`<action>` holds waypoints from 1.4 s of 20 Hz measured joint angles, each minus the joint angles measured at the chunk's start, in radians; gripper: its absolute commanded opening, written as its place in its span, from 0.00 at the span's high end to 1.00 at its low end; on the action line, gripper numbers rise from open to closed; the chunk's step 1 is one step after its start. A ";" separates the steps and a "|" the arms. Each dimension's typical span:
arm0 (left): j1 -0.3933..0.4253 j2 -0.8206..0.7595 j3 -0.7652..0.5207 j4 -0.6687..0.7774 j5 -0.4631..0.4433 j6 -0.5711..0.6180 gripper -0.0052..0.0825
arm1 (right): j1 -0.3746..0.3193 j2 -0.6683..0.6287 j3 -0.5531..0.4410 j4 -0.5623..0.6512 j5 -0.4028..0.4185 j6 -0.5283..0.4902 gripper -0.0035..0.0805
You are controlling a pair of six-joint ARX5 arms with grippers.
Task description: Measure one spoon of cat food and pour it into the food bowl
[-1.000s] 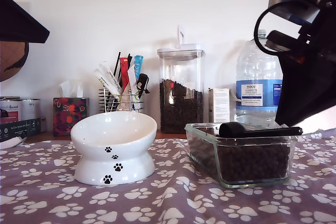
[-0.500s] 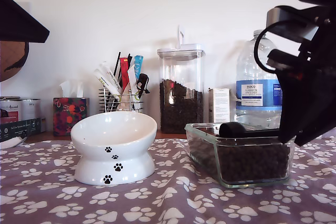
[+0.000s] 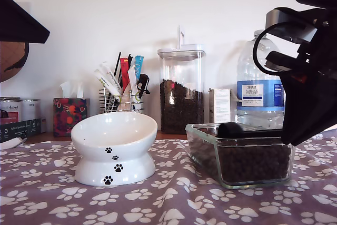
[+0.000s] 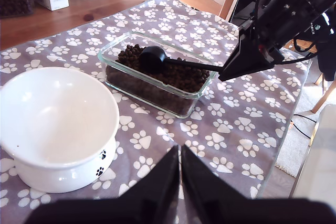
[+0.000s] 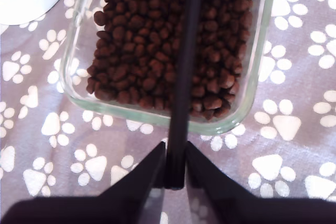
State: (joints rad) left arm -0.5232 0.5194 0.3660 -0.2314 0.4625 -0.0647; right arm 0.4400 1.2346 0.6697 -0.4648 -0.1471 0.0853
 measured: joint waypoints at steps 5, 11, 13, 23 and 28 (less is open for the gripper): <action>0.000 0.000 0.000 0.000 0.000 0.000 0.96 | 0.000 0.000 0.000 0.000 -0.004 0.023 0.97; 0.000 0.000 0.000 0.000 0.000 0.000 0.96 | 0.000 0.000 0.001 0.002 -0.026 0.163 0.97; 0.000 0.000 0.000 0.000 0.000 0.000 0.96 | 0.000 0.000 0.004 0.009 -0.027 0.215 0.97; 0.000 0.000 0.000 0.000 0.000 0.000 0.96 | 0.001 -0.004 0.038 -0.024 -0.031 0.208 0.97; 0.000 0.000 0.000 0.000 0.002 0.000 0.96 | -0.041 -0.004 0.038 -0.035 -0.132 0.373 0.97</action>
State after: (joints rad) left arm -0.5232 0.5194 0.3660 -0.2314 0.4644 -0.0647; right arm 0.3988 1.2304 0.7078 -0.5003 -0.2794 0.4583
